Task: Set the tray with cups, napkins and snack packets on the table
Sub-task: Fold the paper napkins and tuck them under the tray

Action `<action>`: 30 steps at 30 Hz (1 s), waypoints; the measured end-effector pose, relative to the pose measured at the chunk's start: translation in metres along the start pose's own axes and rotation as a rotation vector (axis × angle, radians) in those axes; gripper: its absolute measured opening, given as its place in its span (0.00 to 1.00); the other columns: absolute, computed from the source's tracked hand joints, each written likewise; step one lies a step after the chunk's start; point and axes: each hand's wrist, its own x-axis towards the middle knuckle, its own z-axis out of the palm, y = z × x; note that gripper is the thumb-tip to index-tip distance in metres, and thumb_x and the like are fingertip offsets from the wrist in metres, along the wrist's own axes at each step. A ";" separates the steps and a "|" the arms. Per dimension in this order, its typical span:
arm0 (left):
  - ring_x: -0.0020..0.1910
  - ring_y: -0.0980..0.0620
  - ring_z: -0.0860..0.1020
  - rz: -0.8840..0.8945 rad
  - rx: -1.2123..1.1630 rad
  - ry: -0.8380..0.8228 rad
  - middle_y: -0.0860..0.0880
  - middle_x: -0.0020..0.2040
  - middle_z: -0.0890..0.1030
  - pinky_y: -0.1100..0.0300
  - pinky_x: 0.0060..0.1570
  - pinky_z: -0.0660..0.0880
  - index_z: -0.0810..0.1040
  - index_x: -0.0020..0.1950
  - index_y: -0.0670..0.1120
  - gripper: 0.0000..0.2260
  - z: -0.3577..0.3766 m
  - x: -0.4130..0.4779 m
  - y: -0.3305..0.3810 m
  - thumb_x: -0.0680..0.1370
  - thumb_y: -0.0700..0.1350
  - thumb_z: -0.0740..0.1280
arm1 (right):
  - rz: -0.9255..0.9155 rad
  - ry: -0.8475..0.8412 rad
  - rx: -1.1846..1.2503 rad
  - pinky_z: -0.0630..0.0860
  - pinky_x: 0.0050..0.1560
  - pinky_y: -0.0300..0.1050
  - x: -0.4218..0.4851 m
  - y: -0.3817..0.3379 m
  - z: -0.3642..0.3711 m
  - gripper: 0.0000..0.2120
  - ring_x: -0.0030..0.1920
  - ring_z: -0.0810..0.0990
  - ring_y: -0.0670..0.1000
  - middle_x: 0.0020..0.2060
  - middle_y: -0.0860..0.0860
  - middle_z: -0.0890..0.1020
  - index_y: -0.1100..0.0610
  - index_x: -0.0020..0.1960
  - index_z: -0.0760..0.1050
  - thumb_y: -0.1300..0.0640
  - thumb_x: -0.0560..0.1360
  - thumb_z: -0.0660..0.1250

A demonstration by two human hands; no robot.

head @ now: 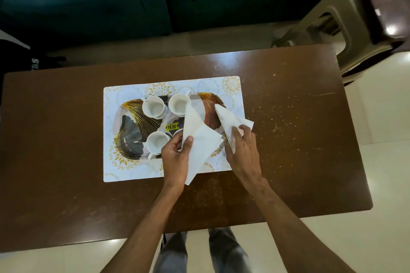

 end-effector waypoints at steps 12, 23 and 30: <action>0.54 0.58 0.83 0.000 0.004 -0.008 0.62 0.52 0.85 0.64 0.47 0.80 0.80 0.53 0.62 0.12 0.004 0.001 -0.009 0.80 0.42 0.69 | -0.003 -0.003 0.031 0.77 0.60 0.51 0.026 0.009 -0.005 0.22 0.67 0.66 0.58 0.74 0.61 0.59 0.60 0.77 0.62 0.55 0.85 0.55; 0.49 0.61 0.84 -0.019 -0.014 0.005 0.61 0.49 0.87 0.69 0.42 0.78 0.81 0.56 0.54 0.09 0.005 0.008 -0.009 0.80 0.42 0.69 | -0.120 -0.046 -0.211 0.75 0.62 0.53 0.047 0.026 -0.006 0.32 0.62 0.68 0.57 0.72 0.61 0.62 0.50 0.80 0.58 0.55 0.79 0.66; 0.49 0.62 0.84 -0.021 -0.007 0.019 0.63 0.48 0.86 0.68 0.43 0.79 0.80 0.62 0.48 0.11 0.005 0.011 -0.010 0.80 0.41 0.69 | -0.166 0.008 0.013 0.75 0.62 0.54 0.055 0.032 -0.010 0.30 0.66 0.66 0.59 0.72 0.59 0.65 0.54 0.78 0.64 0.57 0.78 0.69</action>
